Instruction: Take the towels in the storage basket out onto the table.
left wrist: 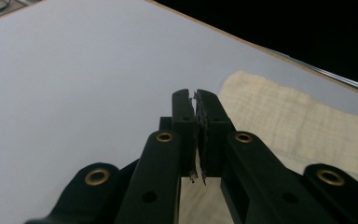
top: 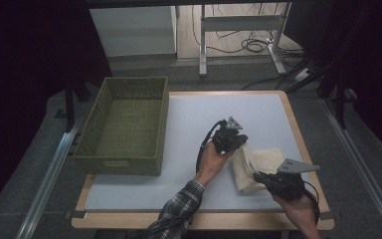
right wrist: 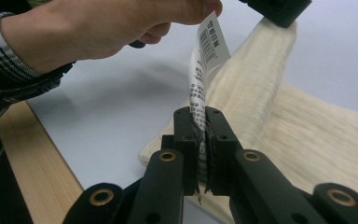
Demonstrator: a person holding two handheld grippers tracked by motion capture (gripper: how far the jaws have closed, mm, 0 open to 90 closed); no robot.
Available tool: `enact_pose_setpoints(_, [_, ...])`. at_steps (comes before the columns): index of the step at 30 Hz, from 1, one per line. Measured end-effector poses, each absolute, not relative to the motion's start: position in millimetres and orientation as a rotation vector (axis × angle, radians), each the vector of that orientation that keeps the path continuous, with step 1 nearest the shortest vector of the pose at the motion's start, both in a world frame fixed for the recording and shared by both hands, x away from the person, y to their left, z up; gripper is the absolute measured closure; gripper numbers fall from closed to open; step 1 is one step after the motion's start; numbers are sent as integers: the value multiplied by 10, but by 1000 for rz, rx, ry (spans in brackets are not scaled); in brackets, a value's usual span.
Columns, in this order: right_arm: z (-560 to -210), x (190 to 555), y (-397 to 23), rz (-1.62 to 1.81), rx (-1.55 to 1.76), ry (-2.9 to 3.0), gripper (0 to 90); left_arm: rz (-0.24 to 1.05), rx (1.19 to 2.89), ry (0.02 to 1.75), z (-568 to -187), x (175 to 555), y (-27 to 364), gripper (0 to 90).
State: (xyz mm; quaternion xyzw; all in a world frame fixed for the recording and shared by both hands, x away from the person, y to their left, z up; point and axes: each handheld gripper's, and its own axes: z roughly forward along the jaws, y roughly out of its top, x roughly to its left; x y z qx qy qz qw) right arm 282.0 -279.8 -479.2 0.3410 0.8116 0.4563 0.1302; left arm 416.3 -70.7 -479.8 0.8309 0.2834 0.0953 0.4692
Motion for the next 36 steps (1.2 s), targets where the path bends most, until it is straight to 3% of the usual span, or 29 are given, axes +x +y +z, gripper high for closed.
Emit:
enact_pose_setpoints(26, [-5023,2832,-3464,1268,1200,2246,842,193,2128,625,-4997,4375,-1590,865])
enact_pose_setpoints(28, [-5046,2841,-3496,1269,1218,2239,822,188,2124,637,-5010,4382,-1617,819])
enact_pose_setpoints(32, [-5026,2829,-3560,1252,1234,2193,714,174,2062,670,-4971,4374,-1620,605])
enact_pose_setpoints(36, [-4957,2800,-3663,1224,1248,2145,653,212,2047,671,-4884,4354,-1565,502])
